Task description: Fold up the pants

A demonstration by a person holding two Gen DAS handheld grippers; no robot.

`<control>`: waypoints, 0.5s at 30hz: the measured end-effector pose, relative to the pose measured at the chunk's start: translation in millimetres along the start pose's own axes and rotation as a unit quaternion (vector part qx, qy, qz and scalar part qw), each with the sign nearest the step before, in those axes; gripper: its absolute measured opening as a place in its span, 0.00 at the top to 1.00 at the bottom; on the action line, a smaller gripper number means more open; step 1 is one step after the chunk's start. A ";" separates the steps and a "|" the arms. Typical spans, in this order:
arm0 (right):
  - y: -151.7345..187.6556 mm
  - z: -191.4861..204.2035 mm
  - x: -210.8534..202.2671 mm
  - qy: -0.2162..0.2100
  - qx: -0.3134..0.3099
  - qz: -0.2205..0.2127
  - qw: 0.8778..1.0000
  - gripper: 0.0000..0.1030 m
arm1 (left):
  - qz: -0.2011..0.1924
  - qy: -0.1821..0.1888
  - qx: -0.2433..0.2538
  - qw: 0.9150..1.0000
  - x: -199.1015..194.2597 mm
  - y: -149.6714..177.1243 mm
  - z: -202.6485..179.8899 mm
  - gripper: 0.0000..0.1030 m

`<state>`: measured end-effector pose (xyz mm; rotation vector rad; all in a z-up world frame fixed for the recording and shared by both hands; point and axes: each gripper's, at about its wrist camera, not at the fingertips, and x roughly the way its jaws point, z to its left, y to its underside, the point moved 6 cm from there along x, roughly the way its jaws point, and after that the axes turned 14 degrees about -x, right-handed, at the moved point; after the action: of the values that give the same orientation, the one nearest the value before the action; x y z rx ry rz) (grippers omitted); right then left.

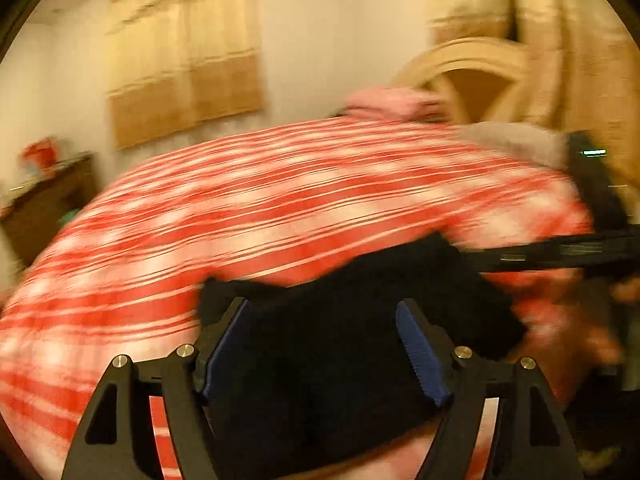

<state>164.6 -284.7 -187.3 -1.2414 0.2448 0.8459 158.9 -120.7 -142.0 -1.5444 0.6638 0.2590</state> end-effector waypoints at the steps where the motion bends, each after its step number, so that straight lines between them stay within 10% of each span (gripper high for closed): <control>1: 4.0 2.9 4.3 0.007 -0.005 0.015 1.000 0.22 | 0.005 -0.017 -0.004 1.000 4.8 2.8 8.6 0.26; 7: 16.4 17.7 17.5 -0.005 -0.028 0.049 0.998 0.37 | 0.037 -0.061 -0.058 0.996 33.0 20.9 45.9 0.26; 11: 24.8 22.7 24.0 0.015 -0.056 0.071 0.996 0.81 | 0.036 -0.044 -0.074 0.996 35.3 17.8 43.2 0.26; 15: 19.3 27.0 6.4 0.017 -0.065 0.040 0.997 0.83 | 0.028 -0.055 -0.070 0.996 36.6 14.2 45.0 0.26</control>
<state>148.5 -256.3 -195.9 -1.3767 0.2718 0.9224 190.7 -85.6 -178.3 -1.6346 0.6138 0.4378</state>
